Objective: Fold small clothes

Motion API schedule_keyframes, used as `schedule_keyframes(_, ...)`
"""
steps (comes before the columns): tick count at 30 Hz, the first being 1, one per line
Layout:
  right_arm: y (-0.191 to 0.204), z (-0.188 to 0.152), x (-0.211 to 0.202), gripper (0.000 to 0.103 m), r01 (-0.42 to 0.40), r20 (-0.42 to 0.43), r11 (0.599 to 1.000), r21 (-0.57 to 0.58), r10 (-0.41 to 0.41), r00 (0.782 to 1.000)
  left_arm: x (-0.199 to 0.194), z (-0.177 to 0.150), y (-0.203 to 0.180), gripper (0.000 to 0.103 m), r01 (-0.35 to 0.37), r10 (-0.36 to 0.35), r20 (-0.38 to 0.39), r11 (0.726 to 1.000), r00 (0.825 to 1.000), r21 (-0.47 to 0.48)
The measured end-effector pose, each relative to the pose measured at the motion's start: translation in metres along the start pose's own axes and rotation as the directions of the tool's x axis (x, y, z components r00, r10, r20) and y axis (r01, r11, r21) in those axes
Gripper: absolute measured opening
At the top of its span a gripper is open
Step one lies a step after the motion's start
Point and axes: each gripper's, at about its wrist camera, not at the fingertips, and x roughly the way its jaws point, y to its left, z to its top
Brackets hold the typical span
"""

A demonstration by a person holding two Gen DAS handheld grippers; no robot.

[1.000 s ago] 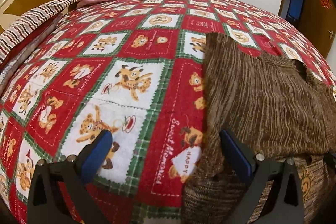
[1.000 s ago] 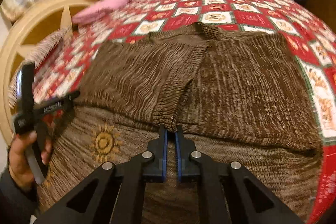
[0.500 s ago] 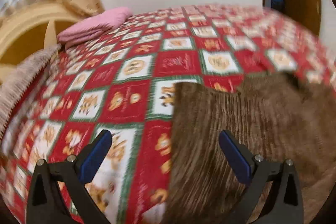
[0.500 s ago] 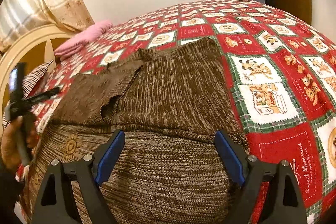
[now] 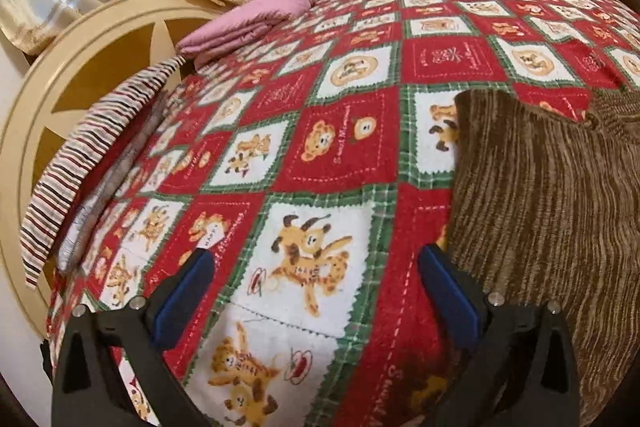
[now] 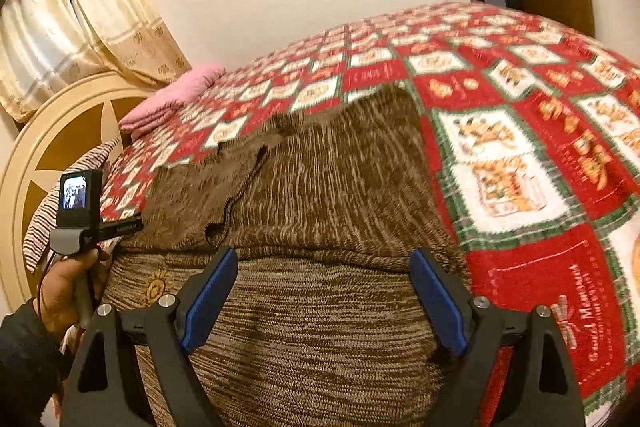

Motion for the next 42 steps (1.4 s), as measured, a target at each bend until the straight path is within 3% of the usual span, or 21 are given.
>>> schedule_keyframes(3, 0.000, 0.002, -0.014, 0.088, 0.006, 0.052, 1.000, 0.000, -0.006, 0.999, -0.008, 0.003, 0.016, 0.103, 0.074, -0.074, -0.009, 0.996, 0.997, -0.047)
schedule_keyframes(5, 0.000, 0.011, -0.016, 0.088, 0.071, 0.051, 0.997, -0.019, -0.070, 0.996, -0.020, 0.009, 0.017, 0.103, 0.068, -0.067, 0.010, 0.995, 0.998, -0.069)
schedule_keyframes(8, 0.002, 0.033, 0.000, 0.088, 0.252, 0.033, 0.960, -0.119, -0.250, 0.968, -0.030, 0.022, 0.013, 0.103, 0.088, -0.084, 0.061, 0.994, 0.995, -0.070)
schedule_keyframes(10, -0.003, 0.047, 0.021, 0.088, 0.302, -0.012, 0.939, -0.163, -0.308, 0.951, -0.026, 0.028, -0.002, 0.103, 0.101, -0.099, 0.052, 0.994, 0.994, -0.032)
schedule_keyframes(13, -0.019, 0.060, 0.056, 0.088, 0.378, -0.100, 0.903, -0.205, -0.403, 0.910, -0.007, 0.026, -0.032, 0.103, 0.012, -0.013, 0.015, 0.999, 1.000, 0.050)
schedule_keyframes(14, -0.024, 0.061, 0.063, 0.088, 0.378, -0.118, 0.903, -0.204, -0.406, 0.906, 0.001, 0.022, -0.037, 0.103, -0.026, 0.026, 0.002, 0.997, 1.000, 0.071)
schedule_keyframes(19, -0.048, 0.056, 0.060, 0.088, 0.344, -0.153, 0.930, -0.131, -0.361, 0.920, 0.012, 0.014, -0.010, 0.103, -0.031, 0.028, -0.060, 0.999, 0.998, -0.040)
schedule_keyframes(20, -0.051, 0.055, 0.057, 0.088, 0.349, -0.150, 0.929, -0.120, -0.364, 0.919, 0.014, 0.011, -0.004, 0.103, -0.003, -0.002, -0.075, 0.998, 0.997, -0.065)
schedule_keyframes(26, -0.063, 0.050, 0.047, 0.088, 0.380, -0.127, 0.924, -0.053, -0.383, 0.915, 0.011, 0.006, 0.000, 0.103, 0.002, -0.006, -0.056, 0.997, 0.998, -0.075)
schedule_keyframes(28, -0.060, 0.050, 0.047, 0.088, 0.386, -0.125, 0.920, -0.067, -0.392, 0.912, 0.008, 0.004, 0.008, 0.103, 0.052, -0.058, -0.051, 0.993, 0.997, -0.107)
schedule_keyframes(31, -0.064, 0.049, 0.032, 0.088, 0.339, -0.121, 0.940, -0.035, -0.341, 0.932, 0.000, -0.005, 0.035, 0.103, 0.156, -0.172, -0.080, 0.972, 0.982, -0.179)
schedule_keyframes(33, -0.068, 0.040, 0.016, 0.089, 0.336, -0.116, 0.942, -0.019, -0.336, 0.935, -0.013, -0.016, 0.050, 0.103, 0.174, -0.191, -0.064, 0.963, 0.980, -0.205)
schedule_keyframes(38, -0.080, 0.014, -0.014, 0.090, 0.243, -0.138, 0.969, 0.043, -0.235, 0.962, -0.050, -0.049, 0.066, 0.103, 0.238, -0.241, 0.006, 0.954, 0.971, -0.185)
schedule_keyframes(42, -0.067, 0.002, -0.016, 0.094, 0.249, -0.174, 0.966, -0.068, -0.257, 0.951, -0.081, -0.073, 0.066, 0.103, 0.303, -0.300, 0.044, 0.940, 0.953, -0.155)
